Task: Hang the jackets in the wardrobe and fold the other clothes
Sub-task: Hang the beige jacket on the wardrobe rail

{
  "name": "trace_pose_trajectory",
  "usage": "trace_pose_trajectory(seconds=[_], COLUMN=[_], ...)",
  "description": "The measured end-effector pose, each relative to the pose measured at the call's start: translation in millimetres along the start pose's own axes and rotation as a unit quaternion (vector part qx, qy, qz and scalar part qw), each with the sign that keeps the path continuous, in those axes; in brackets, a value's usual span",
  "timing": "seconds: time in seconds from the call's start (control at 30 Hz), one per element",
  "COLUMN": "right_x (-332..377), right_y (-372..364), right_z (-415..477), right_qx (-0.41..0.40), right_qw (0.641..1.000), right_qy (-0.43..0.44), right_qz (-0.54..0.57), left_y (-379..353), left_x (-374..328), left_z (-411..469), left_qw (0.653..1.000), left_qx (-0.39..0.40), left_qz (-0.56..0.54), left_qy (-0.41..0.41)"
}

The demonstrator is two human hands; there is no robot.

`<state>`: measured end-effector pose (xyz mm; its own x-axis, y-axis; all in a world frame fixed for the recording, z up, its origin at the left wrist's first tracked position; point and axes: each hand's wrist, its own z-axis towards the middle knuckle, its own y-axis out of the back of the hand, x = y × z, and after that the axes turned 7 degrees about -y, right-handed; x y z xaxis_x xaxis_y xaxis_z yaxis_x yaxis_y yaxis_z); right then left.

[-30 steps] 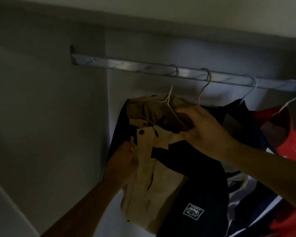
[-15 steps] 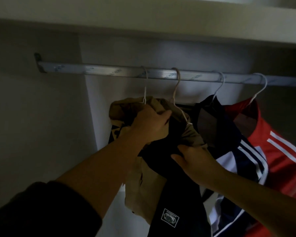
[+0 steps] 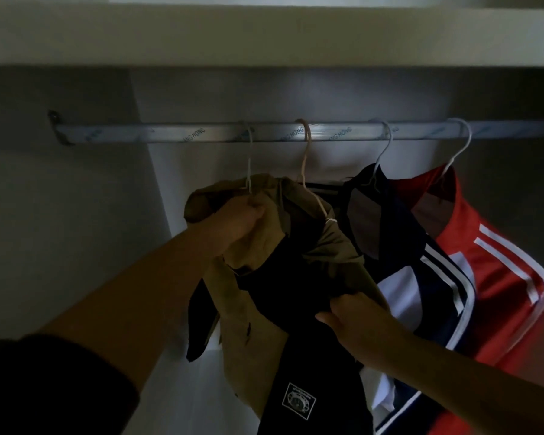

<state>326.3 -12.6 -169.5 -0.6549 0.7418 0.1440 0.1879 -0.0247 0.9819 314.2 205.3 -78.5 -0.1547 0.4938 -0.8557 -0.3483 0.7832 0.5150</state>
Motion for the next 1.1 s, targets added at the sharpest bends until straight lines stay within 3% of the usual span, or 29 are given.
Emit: trace_pose_trajectory(seconds=[0.1, 0.27, 0.5, 0.67, 0.8, 0.9, 1.0, 1.1], right_x=[2, -1, -5, 26, 50, 49, 54, 68], right_y=[11, 24, 30, 44, 47, 53, 64, 73], right_z=[-1, -17, -16, 9, 30, 36, 43, 53], right_qx=[-0.005, -0.062, 0.034, -0.072, -0.099, -0.075, -0.067, -0.093], right_qw=[1.0, 0.994, 0.995, 0.972, 0.983, 0.992, 0.984, 0.967], right_qy=[0.014, -0.005, -0.026, -0.002, -0.021, -0.062, -0.042, 0.002], right_qz=[0.024, 0.094, 0.088, 0.223, 0.153, 0.08, 0.159, 0.236], left_y=[-4, -9, -10, -1, 9, 17, 32, 53], left_x=[-1, 0, -6, 7, 5, 8, 25, 51], left_z=[2, 7, 7, -7, -10, -20, -18, 6], left_qw=[0.999, 0.996, 0.986, 0.97, 0.985, 0.992, 0.974, 0.944], left_qx=[-0.019, -0.07, -0.053, -0.046, -0.035, -0.038, -0.137, -0.286], left_qz=[0.033, -0.05, -0.144, -0.221, -0.163, -0.088, -0.123, 0.072], left_qy=[0.009, 0.026, 0.058, 0.088, 0.045, -0.081, -0.132, -0.15])
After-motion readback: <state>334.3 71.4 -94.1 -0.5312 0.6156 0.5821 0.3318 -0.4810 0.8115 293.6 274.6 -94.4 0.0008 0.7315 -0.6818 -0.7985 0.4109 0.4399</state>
